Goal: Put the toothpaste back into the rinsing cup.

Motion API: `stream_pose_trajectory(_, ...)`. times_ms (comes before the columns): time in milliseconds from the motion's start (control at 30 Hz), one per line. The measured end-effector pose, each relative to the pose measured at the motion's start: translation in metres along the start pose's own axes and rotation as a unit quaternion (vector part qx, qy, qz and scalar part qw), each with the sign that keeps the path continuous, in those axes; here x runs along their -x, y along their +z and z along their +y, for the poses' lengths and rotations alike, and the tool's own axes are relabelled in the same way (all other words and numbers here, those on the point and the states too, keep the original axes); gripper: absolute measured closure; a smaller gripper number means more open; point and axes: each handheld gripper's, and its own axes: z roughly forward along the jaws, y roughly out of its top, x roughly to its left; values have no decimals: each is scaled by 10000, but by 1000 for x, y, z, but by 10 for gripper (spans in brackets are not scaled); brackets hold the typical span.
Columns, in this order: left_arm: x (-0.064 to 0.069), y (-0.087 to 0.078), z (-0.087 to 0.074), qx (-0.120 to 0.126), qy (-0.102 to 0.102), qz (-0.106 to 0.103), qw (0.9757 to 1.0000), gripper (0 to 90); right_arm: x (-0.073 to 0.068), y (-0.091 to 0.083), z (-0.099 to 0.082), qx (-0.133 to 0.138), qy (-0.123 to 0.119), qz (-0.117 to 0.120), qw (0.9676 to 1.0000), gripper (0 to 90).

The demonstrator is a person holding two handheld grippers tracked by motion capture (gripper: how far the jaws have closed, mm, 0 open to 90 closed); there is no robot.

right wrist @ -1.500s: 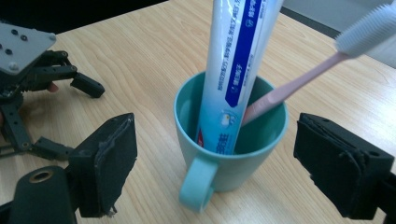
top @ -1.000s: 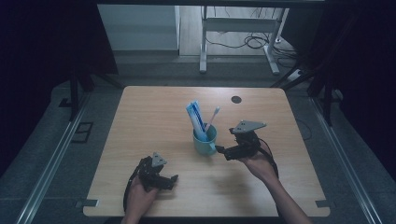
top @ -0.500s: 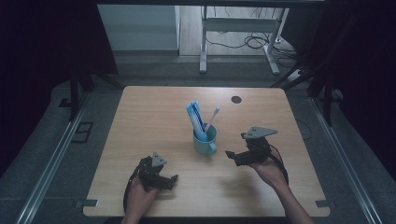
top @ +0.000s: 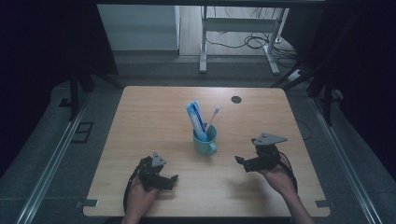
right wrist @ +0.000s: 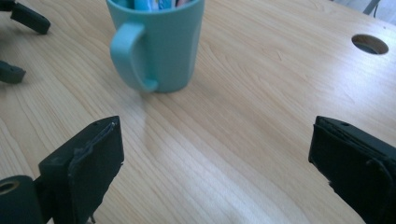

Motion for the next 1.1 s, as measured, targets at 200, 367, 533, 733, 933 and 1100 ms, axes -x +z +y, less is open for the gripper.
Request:
stream_pose_trajectory(200, 0, 0, 0, -8, 2, -3, 10000, 0, 2, 0, -17, -72, 90, -36, 9999, 35)
stream_pose_trajectory(367, 0, 0, 0, -8, 2, -2, 10000, 0, 2, 1, -29, -117, 134, -72, 9998, 38)
stream_pose_trajectory(533, 1, 0, 0, -6, -34, 20, 10000, 0, 1, 3, -41, -200, 175, -99, 9996, 41)
stream_pose_trajectory(733, 0, 0, 0, -7, -4, 20, 10000, 0, 0, 5, -57, -289, 234, -116, 9992, 47)
stream_pose_trajectory(933, 1, 0, 0, -7, -22, 21, 10000, 0, 0, 9, -72, -446, 251, -163, 9986, 52)
stream_pose_trajectory(1100, 1, 0, 0, 11, -47, 22, 10000, 0, 0, 16, -81, -651, 256, -128, 9975, 44)
